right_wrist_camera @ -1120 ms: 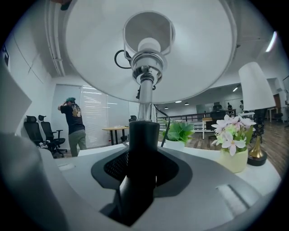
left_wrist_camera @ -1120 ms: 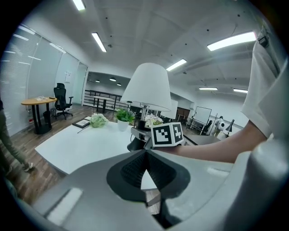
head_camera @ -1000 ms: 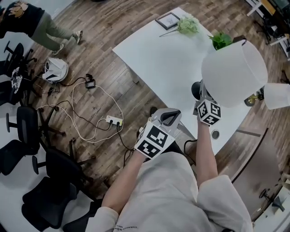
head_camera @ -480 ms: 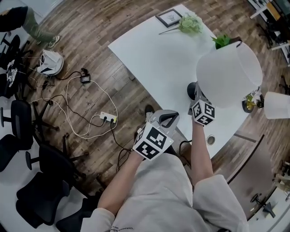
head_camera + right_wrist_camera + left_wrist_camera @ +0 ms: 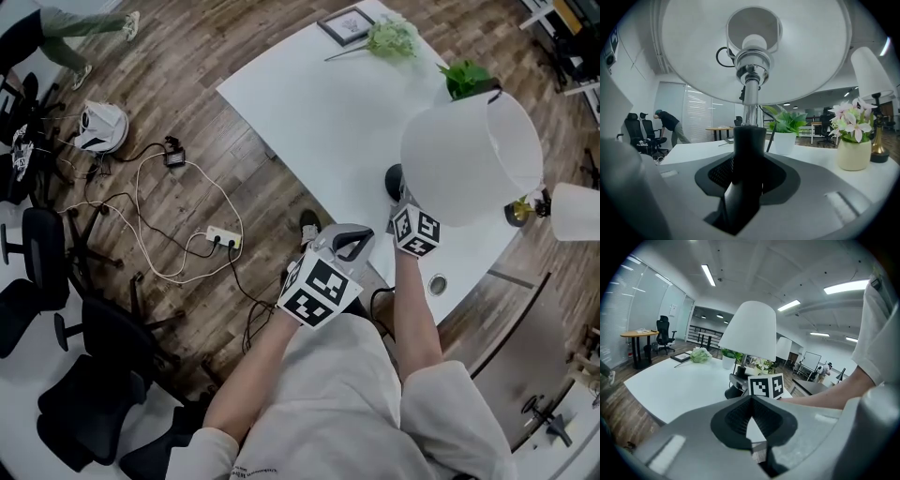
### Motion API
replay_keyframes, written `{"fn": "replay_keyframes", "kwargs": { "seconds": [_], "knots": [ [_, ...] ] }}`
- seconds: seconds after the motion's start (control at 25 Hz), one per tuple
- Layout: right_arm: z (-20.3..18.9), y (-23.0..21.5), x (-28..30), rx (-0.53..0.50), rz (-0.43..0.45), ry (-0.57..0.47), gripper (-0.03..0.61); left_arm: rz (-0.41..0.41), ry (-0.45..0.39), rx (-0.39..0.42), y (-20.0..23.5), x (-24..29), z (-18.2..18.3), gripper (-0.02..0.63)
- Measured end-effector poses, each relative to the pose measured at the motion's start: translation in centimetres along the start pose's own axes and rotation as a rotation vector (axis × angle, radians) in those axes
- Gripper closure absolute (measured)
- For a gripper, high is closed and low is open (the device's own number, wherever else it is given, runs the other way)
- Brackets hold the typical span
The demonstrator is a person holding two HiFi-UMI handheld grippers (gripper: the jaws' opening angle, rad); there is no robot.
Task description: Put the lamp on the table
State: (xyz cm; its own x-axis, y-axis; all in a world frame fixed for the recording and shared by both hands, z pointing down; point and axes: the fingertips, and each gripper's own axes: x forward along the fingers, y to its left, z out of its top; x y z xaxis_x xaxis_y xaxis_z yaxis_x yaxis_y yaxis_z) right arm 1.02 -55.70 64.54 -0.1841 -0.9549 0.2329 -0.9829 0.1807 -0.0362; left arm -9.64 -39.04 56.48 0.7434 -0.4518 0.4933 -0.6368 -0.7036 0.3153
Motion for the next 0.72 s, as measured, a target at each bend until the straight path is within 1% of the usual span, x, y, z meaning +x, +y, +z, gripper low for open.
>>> {"fn": "replay_keyframes", "kwargs": {
  "seconds": [0.32, 0.48, 0.72],
  "knots": [
    [-0.1, 0.4, -1.0, -0.031, 0.005, 0.005, 0.417, -0.011, 0.002, 0.006, -1.2, 0.0, -0.1, 0.614],
    [-0.3, 0.5, -1.0, -0.052, -0.016, 0.011, 0.42, -0.013, 0.008, 0.009, -1.7, -0.5, -0.5, 0.614],
    [-0.7, 0.7, -1.2, -0.021, -0.038, 0.016, 0.417, -0.019, 0.017, 0.006, -2.0, -1.0, -1.2, 0.614]
  ]
}}
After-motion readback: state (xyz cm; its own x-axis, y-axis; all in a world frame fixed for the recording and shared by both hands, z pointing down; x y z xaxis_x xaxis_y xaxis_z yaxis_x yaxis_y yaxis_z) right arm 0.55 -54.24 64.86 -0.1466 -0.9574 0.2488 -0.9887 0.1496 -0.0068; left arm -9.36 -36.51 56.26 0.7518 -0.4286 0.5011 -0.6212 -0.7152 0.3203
